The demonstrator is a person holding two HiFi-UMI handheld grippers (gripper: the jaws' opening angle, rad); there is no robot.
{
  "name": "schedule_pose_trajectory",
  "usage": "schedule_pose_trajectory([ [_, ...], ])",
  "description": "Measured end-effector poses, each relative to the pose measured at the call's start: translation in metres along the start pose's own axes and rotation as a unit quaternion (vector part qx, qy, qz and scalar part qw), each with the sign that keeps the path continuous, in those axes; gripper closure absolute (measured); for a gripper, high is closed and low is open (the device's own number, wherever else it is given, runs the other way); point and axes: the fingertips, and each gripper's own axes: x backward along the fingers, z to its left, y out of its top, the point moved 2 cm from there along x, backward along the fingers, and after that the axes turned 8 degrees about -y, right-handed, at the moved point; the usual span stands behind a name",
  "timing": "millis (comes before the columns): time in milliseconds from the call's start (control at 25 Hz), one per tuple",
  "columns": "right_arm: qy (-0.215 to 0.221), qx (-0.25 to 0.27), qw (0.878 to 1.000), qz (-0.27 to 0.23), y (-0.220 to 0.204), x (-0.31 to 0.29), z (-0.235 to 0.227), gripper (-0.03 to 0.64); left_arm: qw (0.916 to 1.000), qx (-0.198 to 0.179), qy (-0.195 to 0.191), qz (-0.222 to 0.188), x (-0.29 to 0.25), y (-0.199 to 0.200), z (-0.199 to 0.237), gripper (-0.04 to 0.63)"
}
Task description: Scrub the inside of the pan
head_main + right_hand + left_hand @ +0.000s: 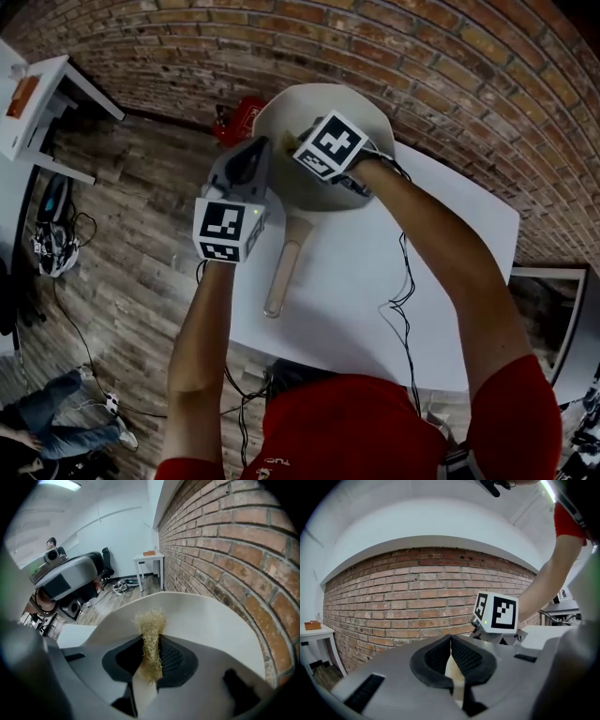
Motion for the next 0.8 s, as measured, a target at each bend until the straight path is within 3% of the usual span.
schedule_pose_trajectory([
  [320,0.008,0.002,0.999,0.044,-0.011,-0.036,0.001,0.529,0.9999,0.014,0.004,-0.001,0.001,-0.012,0.009,0.581],
  [480,-0.029,0.004,0.998,0.061,-0.019,-0.046,-0.020,0.529,0.9996,0.010,0.006,-0.026,0.000,-0.007,0.011,0.581],
  [800,-0.118,-0.017,0.989,0.093,-0.041,-0.040,-0.087,0.529,0.9996,0.009,0.007,-0.026,0.004,-0.008,0.010,0.581],
])
